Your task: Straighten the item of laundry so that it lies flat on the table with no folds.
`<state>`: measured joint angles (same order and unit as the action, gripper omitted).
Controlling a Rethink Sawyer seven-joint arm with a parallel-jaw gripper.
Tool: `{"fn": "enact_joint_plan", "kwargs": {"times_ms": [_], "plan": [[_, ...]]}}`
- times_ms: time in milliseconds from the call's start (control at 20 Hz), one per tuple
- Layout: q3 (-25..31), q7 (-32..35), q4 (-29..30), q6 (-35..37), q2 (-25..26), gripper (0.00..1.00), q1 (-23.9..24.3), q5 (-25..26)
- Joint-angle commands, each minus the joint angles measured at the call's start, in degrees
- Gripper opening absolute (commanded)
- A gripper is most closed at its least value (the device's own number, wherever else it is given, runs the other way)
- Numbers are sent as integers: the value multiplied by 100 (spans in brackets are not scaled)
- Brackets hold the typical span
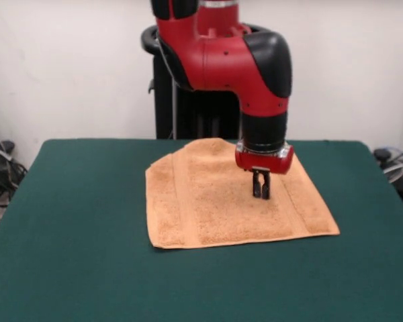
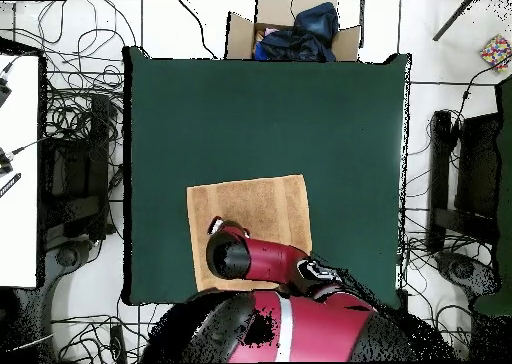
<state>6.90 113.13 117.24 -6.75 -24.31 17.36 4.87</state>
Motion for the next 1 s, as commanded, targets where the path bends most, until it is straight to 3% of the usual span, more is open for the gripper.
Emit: {"fn": "enact_joint_plan", "kwargs": {"times_ms": [50,1000], "plan": [[1227,1102,-651,-282,865,0,-194,-260],[1776,1676,-511,-820,919,0,-205,-521]]}}
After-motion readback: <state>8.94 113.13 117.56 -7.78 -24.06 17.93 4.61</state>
